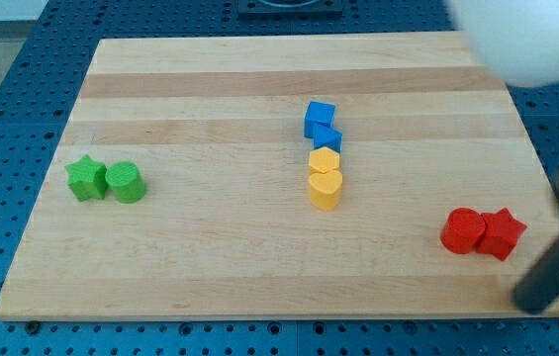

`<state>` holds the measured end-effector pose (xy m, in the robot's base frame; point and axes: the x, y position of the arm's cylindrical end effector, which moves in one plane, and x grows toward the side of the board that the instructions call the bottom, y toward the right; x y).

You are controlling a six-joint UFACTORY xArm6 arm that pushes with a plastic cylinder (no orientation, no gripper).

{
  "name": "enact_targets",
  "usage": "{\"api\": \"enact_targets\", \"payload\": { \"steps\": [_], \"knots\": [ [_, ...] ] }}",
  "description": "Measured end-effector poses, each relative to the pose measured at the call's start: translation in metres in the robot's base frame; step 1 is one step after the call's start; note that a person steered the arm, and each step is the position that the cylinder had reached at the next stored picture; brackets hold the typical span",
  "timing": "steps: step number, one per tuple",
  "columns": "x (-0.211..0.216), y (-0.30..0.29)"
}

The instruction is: Slide the red star towards the green circle

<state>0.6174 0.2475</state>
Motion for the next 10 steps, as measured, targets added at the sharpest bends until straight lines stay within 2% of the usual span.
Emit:
{"api": "enact_targets", "payload": {
  "steps": [1,2,3,5,9,10],
  "knots": [
    [-0.004,0.004],
    [-0.068,0.003],
    [-0.070,0.003],
    [-0.069,-0.008],
    [-0.044,-0.085],
    [-0.007,-0.046]
  ]
}}
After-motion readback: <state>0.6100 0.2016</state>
